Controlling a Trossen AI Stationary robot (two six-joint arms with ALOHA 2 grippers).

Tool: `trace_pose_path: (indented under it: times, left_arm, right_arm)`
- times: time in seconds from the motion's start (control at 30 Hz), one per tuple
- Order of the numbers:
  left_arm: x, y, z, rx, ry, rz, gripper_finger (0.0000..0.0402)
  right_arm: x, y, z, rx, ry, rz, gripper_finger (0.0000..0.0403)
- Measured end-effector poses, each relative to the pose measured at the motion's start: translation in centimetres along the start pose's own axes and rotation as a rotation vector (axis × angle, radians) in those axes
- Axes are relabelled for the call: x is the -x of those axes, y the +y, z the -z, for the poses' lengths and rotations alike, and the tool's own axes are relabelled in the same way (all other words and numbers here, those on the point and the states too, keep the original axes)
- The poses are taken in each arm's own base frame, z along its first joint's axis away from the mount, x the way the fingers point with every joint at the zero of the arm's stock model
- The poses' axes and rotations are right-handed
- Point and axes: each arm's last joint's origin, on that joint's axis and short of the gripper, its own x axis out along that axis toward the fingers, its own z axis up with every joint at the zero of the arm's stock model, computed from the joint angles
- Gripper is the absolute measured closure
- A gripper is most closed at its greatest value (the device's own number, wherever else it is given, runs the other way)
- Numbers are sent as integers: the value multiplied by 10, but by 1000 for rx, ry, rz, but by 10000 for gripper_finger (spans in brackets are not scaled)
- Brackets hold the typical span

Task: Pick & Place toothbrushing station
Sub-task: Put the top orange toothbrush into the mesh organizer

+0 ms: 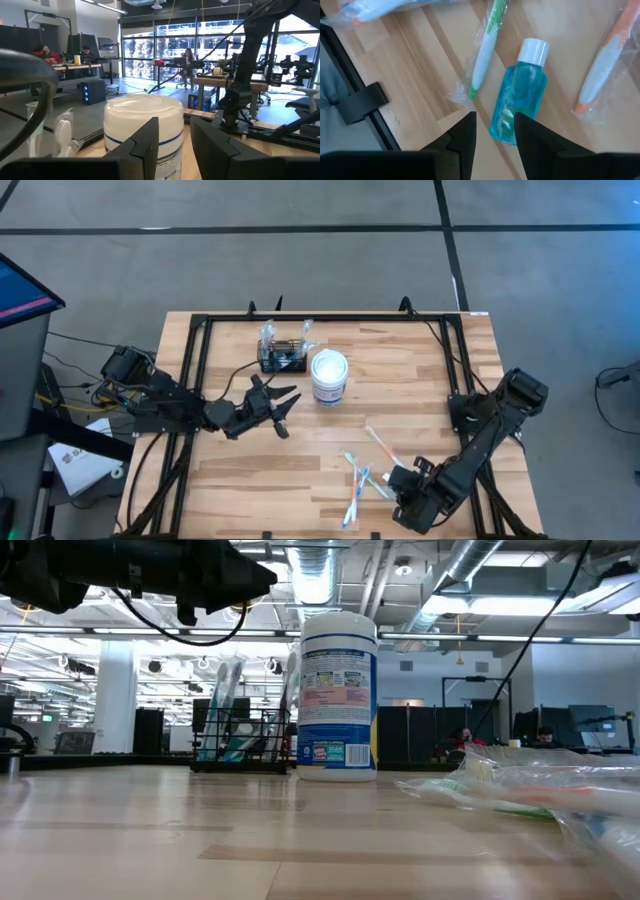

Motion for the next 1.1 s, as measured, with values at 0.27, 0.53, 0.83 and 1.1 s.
trace_pose_path:
  times: [0.27,0.53,0.83,1.1]
  left_arm:
    - [1,-1,0,1,1,7,296]
    - [1,-1,0,0,2,7,296]
    - [2,-2,0,-1,3,9,296]
    - [2,-2,0,18,5,10,296]
  right_arm:
    - [-1,-6,-1,-5,-41,72,280]
    - [-3,-19,-15,-44,-77,184,280]
    - [-7,-32,-25,-36,-57,312,280]
    - [-15,-36,-25,-18,-68,340,280]
